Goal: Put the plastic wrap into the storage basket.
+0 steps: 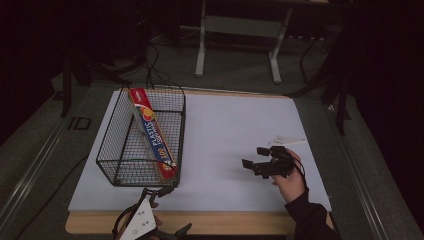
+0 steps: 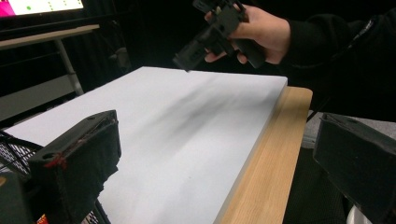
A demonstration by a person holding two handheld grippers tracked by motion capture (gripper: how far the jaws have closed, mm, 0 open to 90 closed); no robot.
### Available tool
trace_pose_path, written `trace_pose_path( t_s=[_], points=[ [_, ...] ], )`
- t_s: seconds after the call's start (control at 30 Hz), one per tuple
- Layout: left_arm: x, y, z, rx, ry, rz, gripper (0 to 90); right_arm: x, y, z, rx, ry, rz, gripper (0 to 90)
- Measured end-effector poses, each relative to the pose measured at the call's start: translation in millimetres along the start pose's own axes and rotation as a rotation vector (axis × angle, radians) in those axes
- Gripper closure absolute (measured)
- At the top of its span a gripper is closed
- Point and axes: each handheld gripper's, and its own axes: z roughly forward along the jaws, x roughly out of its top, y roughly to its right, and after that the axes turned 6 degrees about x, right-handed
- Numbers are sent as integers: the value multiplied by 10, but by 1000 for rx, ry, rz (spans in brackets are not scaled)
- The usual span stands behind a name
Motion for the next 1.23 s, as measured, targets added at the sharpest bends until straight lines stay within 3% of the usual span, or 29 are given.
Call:
trace_pose_path(
  t_s=[0.3, 0.47, 0.73, 1.23],
  points=[
    [0, 2, 0, -2, 0, 1, 12, -225, 22, -47, -7, -39, -15, 153],
    [1, 5, 2, -4, -2, 2, 12, -330, -39, -96, -7, -50, -58, 152],
    [2, 6, -2, -5, -1, 3, 12, -462, -117, -153, -4, -60, -70, 151],
    [3, 0, 1, -9, -2, 2, 12, -528, -94, -206, -20, -46, -78, 151]
  ],
)
